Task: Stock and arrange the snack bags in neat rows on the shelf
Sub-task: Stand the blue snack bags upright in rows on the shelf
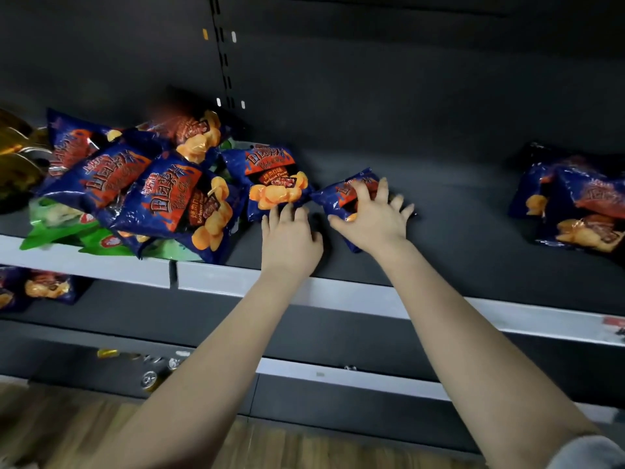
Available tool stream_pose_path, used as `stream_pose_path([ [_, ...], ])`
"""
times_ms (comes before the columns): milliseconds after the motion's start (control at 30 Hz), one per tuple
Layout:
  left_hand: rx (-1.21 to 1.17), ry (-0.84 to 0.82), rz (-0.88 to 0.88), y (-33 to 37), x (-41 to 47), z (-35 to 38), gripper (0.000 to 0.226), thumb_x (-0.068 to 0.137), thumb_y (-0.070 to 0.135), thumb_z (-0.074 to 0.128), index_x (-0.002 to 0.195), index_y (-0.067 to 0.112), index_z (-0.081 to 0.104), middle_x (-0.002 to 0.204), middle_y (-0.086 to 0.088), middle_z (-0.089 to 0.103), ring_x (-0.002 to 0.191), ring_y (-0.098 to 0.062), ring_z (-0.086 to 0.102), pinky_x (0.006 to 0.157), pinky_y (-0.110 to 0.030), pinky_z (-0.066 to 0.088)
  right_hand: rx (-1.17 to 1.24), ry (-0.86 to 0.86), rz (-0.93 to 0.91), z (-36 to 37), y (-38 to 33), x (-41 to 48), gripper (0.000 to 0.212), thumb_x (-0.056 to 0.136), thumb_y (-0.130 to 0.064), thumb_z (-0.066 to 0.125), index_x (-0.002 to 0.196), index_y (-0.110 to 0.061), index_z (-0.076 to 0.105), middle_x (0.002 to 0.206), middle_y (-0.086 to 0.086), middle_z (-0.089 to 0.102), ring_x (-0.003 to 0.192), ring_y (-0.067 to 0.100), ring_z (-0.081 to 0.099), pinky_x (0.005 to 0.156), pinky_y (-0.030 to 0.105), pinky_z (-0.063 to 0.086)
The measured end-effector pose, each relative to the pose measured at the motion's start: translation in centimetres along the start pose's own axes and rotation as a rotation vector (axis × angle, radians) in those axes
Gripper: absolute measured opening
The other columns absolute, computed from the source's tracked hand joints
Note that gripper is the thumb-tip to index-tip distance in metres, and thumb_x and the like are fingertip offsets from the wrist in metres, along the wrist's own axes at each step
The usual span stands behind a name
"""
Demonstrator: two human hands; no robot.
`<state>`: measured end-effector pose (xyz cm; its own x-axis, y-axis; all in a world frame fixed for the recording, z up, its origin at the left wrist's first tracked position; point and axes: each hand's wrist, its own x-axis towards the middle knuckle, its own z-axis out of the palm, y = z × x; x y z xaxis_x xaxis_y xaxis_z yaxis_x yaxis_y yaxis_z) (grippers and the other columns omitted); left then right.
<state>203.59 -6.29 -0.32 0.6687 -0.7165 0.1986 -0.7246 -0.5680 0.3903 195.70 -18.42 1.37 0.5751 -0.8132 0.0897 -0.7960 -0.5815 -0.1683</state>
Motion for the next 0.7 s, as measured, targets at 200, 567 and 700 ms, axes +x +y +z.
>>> stream_pose_path([
  [200, -0.007, -0.012, -0.001, 0.0, 0.0, -0.1, 0.05, 0.091, 0.027, 0.047, 0.138, 0.01, 0.039, 0.15, -0.014, 0.031, 0.143, -0.035, 0.015, 0.117, -0.048, 0.01, 0.018, 0.092, 0.001, 0.6, 0.2, -0.4, 0.086, 0.076, -0.07, 0.052, 0.147, -0.034, 0.019, 0.152, 0.017, 0.02, 0.125, 0.047, 0.034, 0.108, 0.055, 0.021],
  [567, 0.037, 0.078, 0.086, 0.0, 0.0, -0.1, 0.049, 0.089, 0.024, 0.049, 0.137, 0.014, 0.042, 0.147, -0.012, 0.037, 0.141, -0.031, 0.021, 0.117, -0.047, 0.008, 0.198, 0.25, 0.064, 0.4, 0.6, -1.5, 0.079, 0.08, -0.055, 0.059, 0.147, -0.035, 0.021, 0.142, 0.012, 0.034, 0.118, 0.039, 0.044, 0.101, 0.05, 0.031],
  [700, 0.044, 0.033, 0.137, 0.8, -0.1, -0.3, 0.052, 0.09, 0.025, 0.048, 0.14, 0.017, 0.039, 0.15, -0.01, 0.033, 0.143, -0.031, 0.018, 0.117, -0.047, 0.006, 0.232, 0.297, 0.057, -0.2, 0.7, -1.8, 0.078, 0.081, -0.054, 0.059, 0.147, -0.034, 0.021, 0.141, 0.012, 0.034, 0.118, 0.038, 0.047, 0.098, 0.05, 0.033],
])
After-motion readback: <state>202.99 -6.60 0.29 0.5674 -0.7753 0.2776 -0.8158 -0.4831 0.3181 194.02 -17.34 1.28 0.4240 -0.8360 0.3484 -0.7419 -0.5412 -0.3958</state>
